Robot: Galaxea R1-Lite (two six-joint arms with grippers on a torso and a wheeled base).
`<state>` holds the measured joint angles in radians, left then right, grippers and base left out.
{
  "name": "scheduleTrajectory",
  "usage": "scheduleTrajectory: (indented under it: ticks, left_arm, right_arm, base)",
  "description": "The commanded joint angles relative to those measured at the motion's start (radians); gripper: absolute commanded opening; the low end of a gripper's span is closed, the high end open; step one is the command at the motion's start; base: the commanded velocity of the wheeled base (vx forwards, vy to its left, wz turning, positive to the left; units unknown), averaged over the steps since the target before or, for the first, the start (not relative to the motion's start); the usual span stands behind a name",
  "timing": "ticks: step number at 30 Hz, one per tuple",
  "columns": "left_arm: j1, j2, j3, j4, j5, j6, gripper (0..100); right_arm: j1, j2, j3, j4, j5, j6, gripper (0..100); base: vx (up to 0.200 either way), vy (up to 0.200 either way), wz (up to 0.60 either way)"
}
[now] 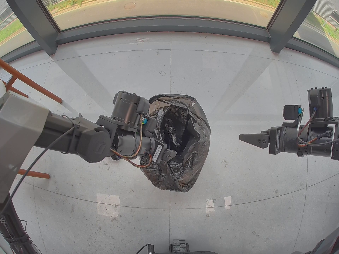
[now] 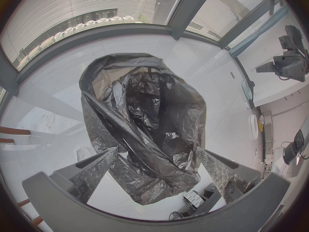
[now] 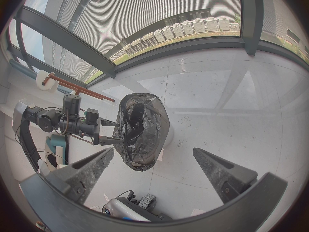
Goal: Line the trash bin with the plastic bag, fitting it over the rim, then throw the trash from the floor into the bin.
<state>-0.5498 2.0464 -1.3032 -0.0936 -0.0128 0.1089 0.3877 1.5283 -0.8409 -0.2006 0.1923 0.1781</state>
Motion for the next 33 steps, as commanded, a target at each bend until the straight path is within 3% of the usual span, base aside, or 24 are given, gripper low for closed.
scheduleTrajectory:
  ticks: [1, 22, 23, 33]
  left_arm:
    - [0.002, 0.052, -0.01, 0.0, 0.0, 0.0, 100]
    - [0.03, 0.146, -0.125, -0.001, 0.022, -0.031, 100]
    - [0.031, 0.146, -0.125, -0.001, 0.024, -0.032, 0]
    - [0.031, 0.06, -0.116, 0.009, 0.036, -0.034, 0]
  right_arm:
    - [0.0, 0.003, 0.0, 0.0, 0.001, 0.0, 100]
    - [0.016, 0.004, 0.016, 0.0, 0.013, 0.034, 100]
    - [0.016, 0.004, 0.016, 0.0, 0.015, 0.034, 100]
    - [0.013, 0.0, 0.031, 0.0, 0.013, 0.034, 100]
  base:
    - [0.0, 0.0, 0.0]
    - [0.0, 0.0, 0.0]
    - [0.0, 0.0, 0.0]
    - [0.0, 0.0, 0.0]
